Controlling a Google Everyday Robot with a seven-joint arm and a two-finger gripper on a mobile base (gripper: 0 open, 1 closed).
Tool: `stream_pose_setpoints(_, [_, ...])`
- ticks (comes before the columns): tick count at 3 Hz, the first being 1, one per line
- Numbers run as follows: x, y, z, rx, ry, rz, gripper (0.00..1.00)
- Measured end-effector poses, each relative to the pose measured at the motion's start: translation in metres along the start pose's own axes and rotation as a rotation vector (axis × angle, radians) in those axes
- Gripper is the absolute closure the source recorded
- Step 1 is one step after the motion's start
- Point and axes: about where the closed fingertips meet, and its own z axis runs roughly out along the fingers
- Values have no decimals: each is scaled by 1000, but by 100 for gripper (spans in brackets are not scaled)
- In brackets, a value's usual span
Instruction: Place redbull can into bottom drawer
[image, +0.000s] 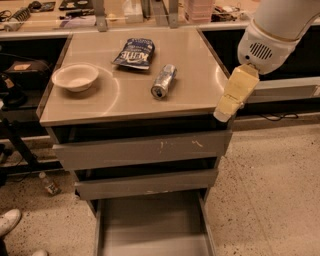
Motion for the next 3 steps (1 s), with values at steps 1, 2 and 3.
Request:
stream_pose_setpoints(1, [-4, 5, 1, 24, -28, 4, 0])
stream_pose_setpoints(2, [-33, 3, 3, -9, -113, 85, 0])
stream_pose_setpoints(3, [-65, -6, 5, -22, -145, 159, 0])
